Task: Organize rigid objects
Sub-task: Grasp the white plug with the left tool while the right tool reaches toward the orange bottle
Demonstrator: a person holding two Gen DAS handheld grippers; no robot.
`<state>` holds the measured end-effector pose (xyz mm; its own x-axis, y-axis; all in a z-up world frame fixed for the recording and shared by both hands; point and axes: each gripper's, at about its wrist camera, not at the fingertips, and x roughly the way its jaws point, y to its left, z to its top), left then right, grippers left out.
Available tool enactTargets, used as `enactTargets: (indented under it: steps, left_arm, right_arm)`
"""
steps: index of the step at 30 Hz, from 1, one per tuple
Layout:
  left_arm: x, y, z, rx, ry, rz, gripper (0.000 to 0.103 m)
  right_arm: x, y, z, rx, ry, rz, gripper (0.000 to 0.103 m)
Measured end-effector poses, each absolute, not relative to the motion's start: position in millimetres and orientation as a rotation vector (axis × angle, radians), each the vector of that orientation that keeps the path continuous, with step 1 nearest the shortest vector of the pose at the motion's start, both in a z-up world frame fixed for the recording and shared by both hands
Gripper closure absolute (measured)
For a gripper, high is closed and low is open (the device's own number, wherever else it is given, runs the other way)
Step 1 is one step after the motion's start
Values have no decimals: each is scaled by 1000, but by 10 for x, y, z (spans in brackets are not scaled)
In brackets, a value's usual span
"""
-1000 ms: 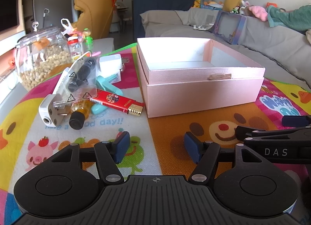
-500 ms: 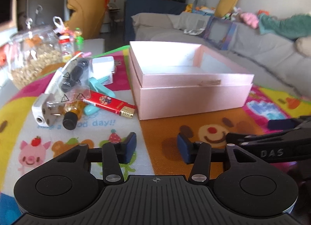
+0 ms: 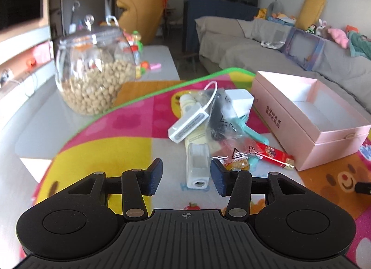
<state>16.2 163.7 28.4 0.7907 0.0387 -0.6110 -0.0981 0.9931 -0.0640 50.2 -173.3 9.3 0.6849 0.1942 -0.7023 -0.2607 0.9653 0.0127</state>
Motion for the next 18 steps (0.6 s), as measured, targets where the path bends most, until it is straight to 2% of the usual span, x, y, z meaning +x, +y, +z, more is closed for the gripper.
enactTargets:
  steps: [2,7,9,10,11,12,13,15,17,18]
  left_arm:
    - [258,1642,213,-110,662,63,49]
    - [378,1579,131,-91,628,47,56]
    - [315,1563,120,-77,612,33,57]
    - [265,1566,117,-77,602,19,59]
    - [194,1576,118,-77,592,10,63]
    - [120,1594,121,-78,584,0,77]
    - [38,1612,129,-68,578,7,79]
    - [-111,1667,163,-55,582,14,79]
    - [-267,1737,187,-64,594,14,79]
    - [-345,1776,198,-70,601,13,79]
  right_arm:
    - [513,-1729,95,-95,781,253,0]
    - [509,-1721,112,-107,778,261,1]
    - [449,-1659,156,-110,756,276,14]
    - [407,-1582,189,-120,739,302,26]
    - [363,-1483,227,-135,719,334,31]
    - [321,-1371,269,-151,693,363,31]
    - [274,-1233,317,-166,661,398,33]
    - [228,-963,401,-179,623,484,39]
    - [239,-674,455,-163,620,579,54]
    - [256,-529,466,-153,626,623,57]
